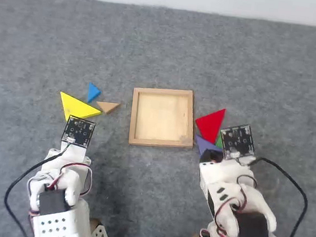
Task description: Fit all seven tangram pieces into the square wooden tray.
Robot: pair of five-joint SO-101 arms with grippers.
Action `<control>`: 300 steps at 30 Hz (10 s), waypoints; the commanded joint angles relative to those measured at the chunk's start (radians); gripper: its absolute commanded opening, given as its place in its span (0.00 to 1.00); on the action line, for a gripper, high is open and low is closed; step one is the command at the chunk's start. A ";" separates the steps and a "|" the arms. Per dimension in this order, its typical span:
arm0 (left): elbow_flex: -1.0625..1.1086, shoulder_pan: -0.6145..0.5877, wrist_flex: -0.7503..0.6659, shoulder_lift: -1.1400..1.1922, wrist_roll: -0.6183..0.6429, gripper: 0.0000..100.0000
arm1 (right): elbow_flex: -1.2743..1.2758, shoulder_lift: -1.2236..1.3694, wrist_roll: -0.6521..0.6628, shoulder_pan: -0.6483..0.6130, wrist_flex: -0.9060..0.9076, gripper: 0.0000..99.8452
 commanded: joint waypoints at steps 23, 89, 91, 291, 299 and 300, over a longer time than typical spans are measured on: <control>-0.143 0.035 -0.044 -0.021 -0.144 0.02 | -0.209 0.812 0.058 -0.027 -0.346 0.25; -0.544 0.094 -0.628 1.120 0.486 0.21 | -1.034 1.874 -0.517 0.010 -0.269 0.32; -0.544 0.094 -0.626 1.123 0.486 0.21 | -1.068 1.905 -0.503 0.010 -0.239 0.29; -0.518 0.195 -0.620 1.126 0.486 0.21 | -1.677 2.328 -0.041 0.120 0.154 0.19; -0.518 0.193 -0.621 1.126 0.486 0.21 | -1.777 2.285 -0.017 0.131 0.262 0.19; -0.518 0.193 -0.621 1.126 0.486 0.21 | -1.778 2.281 -0.017 0.131 0.269 0.19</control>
